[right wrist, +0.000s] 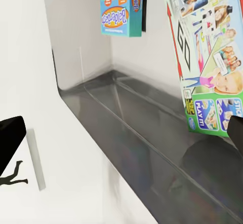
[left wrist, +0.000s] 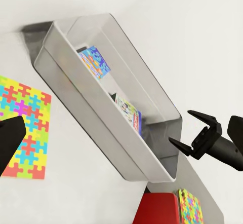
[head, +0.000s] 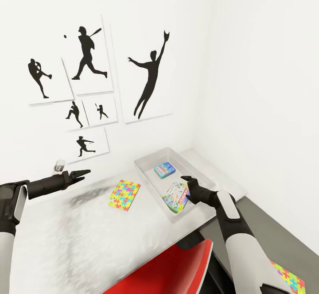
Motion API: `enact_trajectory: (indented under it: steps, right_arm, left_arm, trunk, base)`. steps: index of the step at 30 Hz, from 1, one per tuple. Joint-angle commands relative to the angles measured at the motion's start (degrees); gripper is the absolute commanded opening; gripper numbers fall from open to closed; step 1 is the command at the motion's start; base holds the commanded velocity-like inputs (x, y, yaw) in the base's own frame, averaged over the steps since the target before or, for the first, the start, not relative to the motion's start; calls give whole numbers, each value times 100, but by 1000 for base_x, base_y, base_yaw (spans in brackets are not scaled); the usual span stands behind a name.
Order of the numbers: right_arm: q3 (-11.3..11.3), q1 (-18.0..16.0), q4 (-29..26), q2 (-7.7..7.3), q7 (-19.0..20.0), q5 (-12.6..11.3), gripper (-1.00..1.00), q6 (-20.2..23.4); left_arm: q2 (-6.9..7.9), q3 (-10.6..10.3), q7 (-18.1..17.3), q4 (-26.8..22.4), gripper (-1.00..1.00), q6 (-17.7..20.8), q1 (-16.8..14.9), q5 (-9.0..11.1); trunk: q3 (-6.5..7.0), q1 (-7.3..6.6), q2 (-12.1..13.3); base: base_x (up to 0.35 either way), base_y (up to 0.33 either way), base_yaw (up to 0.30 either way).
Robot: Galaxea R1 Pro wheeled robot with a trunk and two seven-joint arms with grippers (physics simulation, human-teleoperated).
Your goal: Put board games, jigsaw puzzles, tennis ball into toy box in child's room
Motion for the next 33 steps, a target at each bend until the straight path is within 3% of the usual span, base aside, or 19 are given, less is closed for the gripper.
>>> enact_trajectory:
  steps: [1, 11, 17, 24, 33]
  right_arm:
    - [-24, -6, -9, 7, -57, -61, 100, 24]
    - [21, -22, -57, -17, -93, -34, 100, 52]
    - [49, 2, -122, -159, -60, -34, 100, 371]
    - [88, 80, -1128, -160, -53, -39, 100, 489]
    - [122, 178, -1407, -177, -49, -37, 100, 506]
  left_arm:
    - [1, 4, -11, 1, 100, 55, -6, 12]
    - [1, 8, -12, 1, 100, 53, -6, 11]
    - [1, 12, -12, 1, 100, 53, -6, 9]
    - [2, 12, -12, 1, 100, 53, -8, 12]
    - [2, 8, -16, 1, 100, 57, -7, 11]
  trunk:
    - [-13, 4, -13]
    - [-13, 4, -13]
    - [-13, 4, -13]
    - [-13, 4, -13]
    - [39, 4, -13]
  base:
    - [0, 0, 0]
    - [0, 0, 0]
    - [0, 0, 0]
    - [0, 0, 0]
    - [-49, 0, -26]
